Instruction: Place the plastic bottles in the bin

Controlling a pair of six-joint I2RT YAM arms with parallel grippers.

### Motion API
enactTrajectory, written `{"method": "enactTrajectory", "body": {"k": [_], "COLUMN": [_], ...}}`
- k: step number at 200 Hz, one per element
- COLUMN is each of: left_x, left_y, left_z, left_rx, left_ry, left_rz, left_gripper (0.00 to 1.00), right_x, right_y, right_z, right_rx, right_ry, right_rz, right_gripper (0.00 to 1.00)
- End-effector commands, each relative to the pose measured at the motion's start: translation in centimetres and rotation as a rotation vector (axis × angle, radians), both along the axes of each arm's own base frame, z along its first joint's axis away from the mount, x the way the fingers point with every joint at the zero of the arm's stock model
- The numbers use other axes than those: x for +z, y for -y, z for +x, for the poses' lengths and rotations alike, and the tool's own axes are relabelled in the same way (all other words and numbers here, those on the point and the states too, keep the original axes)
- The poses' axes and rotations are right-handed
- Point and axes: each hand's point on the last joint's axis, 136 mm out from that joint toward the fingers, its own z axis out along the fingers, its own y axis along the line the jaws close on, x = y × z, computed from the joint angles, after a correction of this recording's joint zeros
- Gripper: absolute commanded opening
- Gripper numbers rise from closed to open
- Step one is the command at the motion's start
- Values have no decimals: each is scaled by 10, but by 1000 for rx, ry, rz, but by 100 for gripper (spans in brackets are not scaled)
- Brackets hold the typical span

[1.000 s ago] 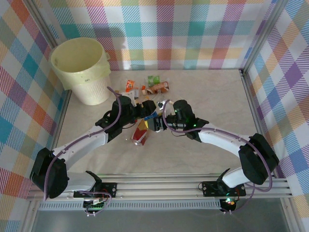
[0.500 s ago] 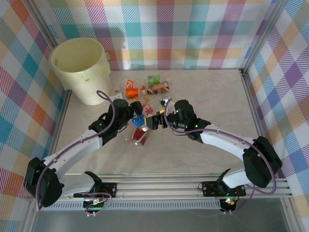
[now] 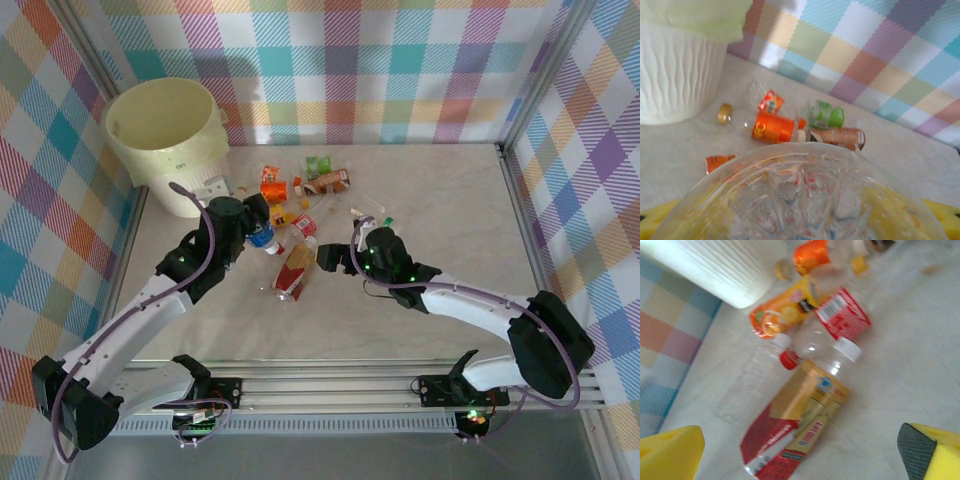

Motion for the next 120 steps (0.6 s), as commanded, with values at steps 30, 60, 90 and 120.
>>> {"method": "enactTrajectory", "body": {"k": [30,60,90,120], "left_x": [71,102,139,173], "left_y": [-29,-41,-55,-76], "left_z": [19,42,60,77], "left_rx": [56,90,132,181], "left_ry": [141,204,295,375], "left_rz": [103,131,137,117], "left_gripper": [57,57,56,56], "right_x": [2,1,5,5], "right_y": [34,41,44,44], "right_z": [16,19,21,23], "right_rx": [-243,-263,-275,-281], "right_ry": [50,86,115,134], "right_rz": [53,14,14,27], "right_gripper": [100,100,100,100]}}
